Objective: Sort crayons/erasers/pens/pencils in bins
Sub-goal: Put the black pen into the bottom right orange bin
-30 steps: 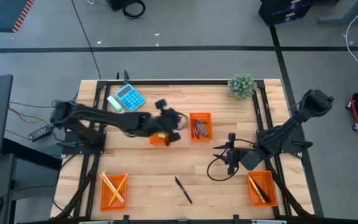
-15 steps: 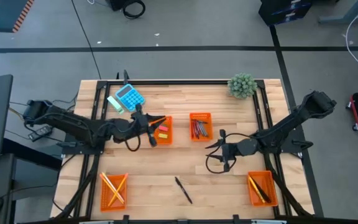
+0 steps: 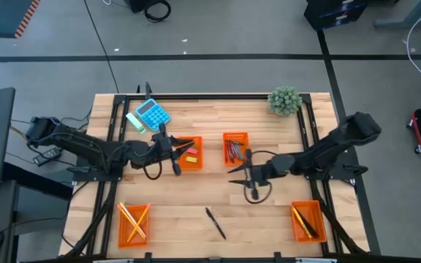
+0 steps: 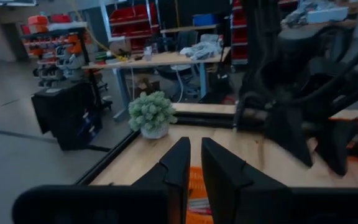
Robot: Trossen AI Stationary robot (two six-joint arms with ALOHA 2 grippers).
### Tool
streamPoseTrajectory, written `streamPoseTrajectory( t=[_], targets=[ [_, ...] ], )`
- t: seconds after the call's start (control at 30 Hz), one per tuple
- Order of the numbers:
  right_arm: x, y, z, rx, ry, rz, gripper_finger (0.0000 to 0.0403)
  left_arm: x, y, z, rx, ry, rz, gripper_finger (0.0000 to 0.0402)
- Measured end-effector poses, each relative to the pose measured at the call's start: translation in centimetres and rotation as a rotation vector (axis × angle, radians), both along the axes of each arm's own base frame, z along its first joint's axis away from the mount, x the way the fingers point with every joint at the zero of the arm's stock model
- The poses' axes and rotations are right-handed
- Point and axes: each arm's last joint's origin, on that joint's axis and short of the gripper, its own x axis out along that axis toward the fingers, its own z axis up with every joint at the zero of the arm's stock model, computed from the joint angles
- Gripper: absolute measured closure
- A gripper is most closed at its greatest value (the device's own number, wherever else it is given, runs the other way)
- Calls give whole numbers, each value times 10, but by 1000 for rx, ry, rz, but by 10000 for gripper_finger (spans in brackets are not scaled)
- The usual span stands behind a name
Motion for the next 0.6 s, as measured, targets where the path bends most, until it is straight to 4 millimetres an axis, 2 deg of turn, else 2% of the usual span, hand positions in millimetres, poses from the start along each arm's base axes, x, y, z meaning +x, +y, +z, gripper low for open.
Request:
streamPoseTrajectory(
  t=[0.13, 0.27, 0.4, 0.5, 0.6],
  targets=[
    [39, -2, 2, -17, 82, 12, 249, -1, -7, 3, 10, -28, -28, 355],
    [66, 3, -6, -30, 423, -2, 249, -4, -12, 5, 35, -24, -43, 352],
    [76, 13, -1, 5, 704, -38, 249, -7, -15, 7, 35, -27, -41, 355],
    [80, 25, 7, 60, 779, -54, 249, -8, -17, 7, 35, -29, -48, 358],
    [89, 44, 13, 82, 762, -24, 249, -8, -19, 7, 43, -24, -56, 360]
  ],
)
